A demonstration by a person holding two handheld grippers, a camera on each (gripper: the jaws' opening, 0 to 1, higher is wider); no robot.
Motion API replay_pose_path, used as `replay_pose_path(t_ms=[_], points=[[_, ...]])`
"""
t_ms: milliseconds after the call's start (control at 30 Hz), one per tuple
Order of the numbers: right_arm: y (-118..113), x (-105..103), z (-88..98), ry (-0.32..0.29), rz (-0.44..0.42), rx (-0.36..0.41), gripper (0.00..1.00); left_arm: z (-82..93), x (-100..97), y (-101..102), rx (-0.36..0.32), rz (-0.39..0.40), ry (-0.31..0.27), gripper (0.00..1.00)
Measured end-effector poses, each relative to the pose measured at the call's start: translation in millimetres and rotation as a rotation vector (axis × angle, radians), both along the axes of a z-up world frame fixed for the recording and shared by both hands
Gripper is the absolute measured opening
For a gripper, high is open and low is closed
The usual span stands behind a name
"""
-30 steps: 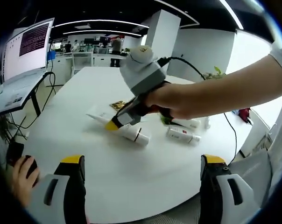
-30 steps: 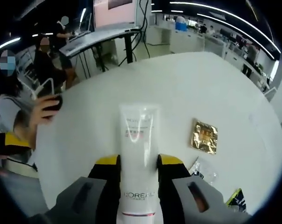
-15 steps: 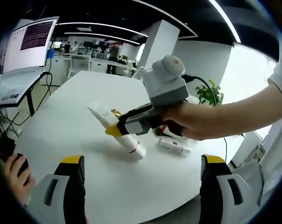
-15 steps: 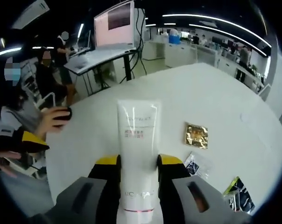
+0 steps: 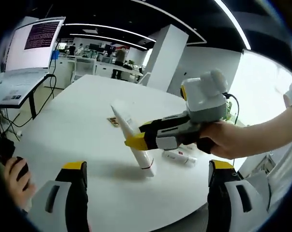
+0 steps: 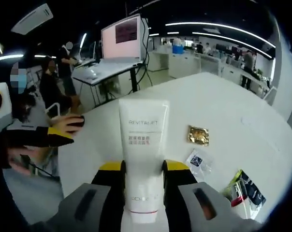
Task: Arrange the skincare products in the storage area until every visible bottle or jar stands upright without overlapping.
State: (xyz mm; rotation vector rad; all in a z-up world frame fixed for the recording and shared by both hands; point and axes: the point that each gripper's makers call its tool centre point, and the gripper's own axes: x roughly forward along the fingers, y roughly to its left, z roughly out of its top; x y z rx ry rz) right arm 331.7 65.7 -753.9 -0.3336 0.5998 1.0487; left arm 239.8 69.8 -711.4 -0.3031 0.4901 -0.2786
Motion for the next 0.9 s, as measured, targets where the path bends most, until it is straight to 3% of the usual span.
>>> replay_pose_path(t_ms=[167, 400, 667, 767, 900], points=[[-7.8, -7.3, 2.0, 0.003, -0.014, 0.026, 0.29, 1.6, 0.4, -3.1, 0.013, -0.011, -0.004, 0.97], [-14.2, -18.0, 12.6, -0.012, -0.013, 0.065, 0.29, 8.0, 3.0, 0.7, -0.066, 0.015, -0.009, 0.97], [-23.6, -33.6, 26.2, -0.039, -0.025, 0.115, 0.29, 20.0, 14.1, -3.6, -0.093, 0.006, -0.024, 0.97], [-28.7, -35.0, 27.0, -0.046, -0.03, 0.122, 0.29, 24.0, 22.3, -2.8, -0.081, 0.007, -0.047, 0.91], [-36.4, -38.9, 26.4, -0.051, -0.042, 0.126, 0.29, 40.8, 30.2, -14.6, -0.186, -0.022, -0.072, 0.88]])
